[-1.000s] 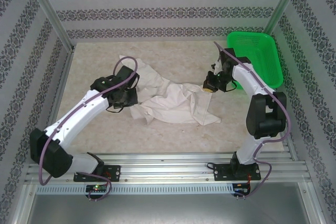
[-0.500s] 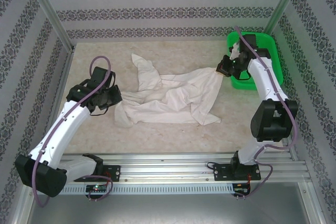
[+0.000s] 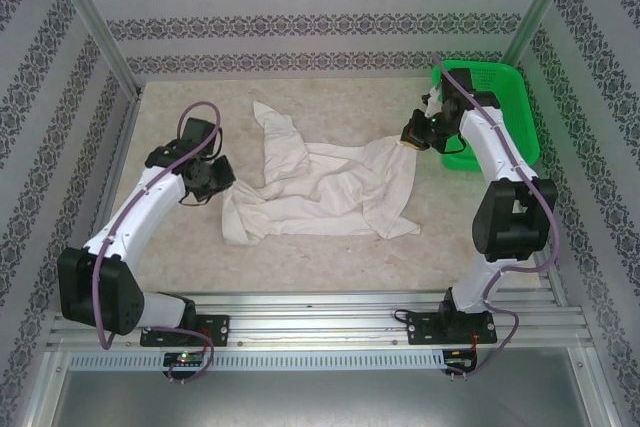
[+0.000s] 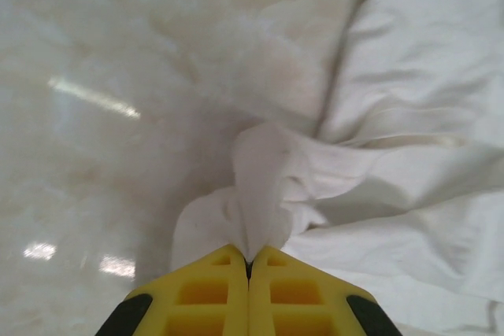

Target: Fold and stack the t-shirts

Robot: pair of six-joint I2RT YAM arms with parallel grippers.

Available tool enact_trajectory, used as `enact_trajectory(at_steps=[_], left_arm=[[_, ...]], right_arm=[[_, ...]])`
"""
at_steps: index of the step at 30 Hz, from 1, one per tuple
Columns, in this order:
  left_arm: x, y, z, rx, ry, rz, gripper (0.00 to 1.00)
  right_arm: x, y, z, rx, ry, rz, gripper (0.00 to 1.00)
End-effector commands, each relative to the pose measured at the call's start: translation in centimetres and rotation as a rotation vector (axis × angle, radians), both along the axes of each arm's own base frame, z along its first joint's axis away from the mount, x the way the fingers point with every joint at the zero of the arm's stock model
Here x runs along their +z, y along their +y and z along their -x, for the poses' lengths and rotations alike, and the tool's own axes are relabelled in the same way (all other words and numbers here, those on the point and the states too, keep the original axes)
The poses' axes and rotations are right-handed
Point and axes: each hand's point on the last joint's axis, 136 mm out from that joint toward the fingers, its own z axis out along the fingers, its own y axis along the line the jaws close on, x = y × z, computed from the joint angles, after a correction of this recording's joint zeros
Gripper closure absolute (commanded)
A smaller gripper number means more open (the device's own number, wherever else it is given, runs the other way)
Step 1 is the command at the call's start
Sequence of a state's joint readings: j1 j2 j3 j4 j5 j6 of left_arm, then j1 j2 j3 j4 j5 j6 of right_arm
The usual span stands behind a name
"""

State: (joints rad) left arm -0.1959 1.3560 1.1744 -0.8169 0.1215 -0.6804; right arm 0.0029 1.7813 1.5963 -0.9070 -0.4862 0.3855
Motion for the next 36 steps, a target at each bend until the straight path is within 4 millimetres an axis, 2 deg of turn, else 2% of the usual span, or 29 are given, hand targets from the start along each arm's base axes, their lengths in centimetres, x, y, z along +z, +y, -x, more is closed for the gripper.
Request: enact_trajectory(at_steps=[1,4,10,13,16,18,21,25,29,31,32,34,36], left_arm=[[7.9,-2.6,-0.5,-0.096,-0.216,0.079,0.94],[10.8,-2.2,2.1,-0.101,-0.261,0.082,0.94],[12.5,-2.4,6.7,-0.076,-0.282,0.188,0.95],[13.8,-1.8,8.0,-0.057,-0.298,0.184,0.96],[13.6,-1.9,7.8,-0.058,-0.260,0.170,0.97],[11.6,-2.7,6.7,-0.075,-0.177,0.169,0.98],[7.2,-3.7,3.8,-0.085,-0.099,0.153,0.97],[0.3,-3.8,-1.0,-0.075,0.000,0.126,0.96],[-4.9,-5.3,-5.8,-0.112,0.050,0.139,0.93],[-6.9,-6.0,-7.5,-0.137,0.077,0.140,0.92],[-7.6,-6.5,-8.4,-0.153,0.077,0.147,0.88],[-8.1,-6.9,-9.5,-0.161,0.068,0.161,0.68],[-7.5,-6.5,-9.6,-0.144,0.061,0.157,0.51]], right_arm=[[1.6,0.0,0.2,0.010,-0.032,0.012,1.00],[2.8,0.4,1.3,0.018,-0.053,-0.008,1.00],[3.9,0.9,3.8,0.040,-0.039,-0.024,1.00],[4.5,0.9,5.0,0.046,-0.035,-0.016,1.00],[5.1,0.8,5.6,0.052,-0.042,-0.007,1.00],[4.6,0.7,5.7,0.053,-0.028,0.003,1.00],[3.3,0.5,5.3,0.042,0.000,0.016,1.00],[0.9,0.8,4.1,0.041,0.040,0.027,1.00],[-1.0,0.9,2.5,0.050,0.059,0.066,1.00],[-1.8,0.9,1.7,0.046,0.077,0.073,1.00],[-2.0,0.9,1.4,0.047,0.083,0.076,1.00],[-2.3,1.0,0.9,0.045,0.086,0.080,1.00],[-2.3,1.2,0.7,0.050,0.089,0.082,0.98]])
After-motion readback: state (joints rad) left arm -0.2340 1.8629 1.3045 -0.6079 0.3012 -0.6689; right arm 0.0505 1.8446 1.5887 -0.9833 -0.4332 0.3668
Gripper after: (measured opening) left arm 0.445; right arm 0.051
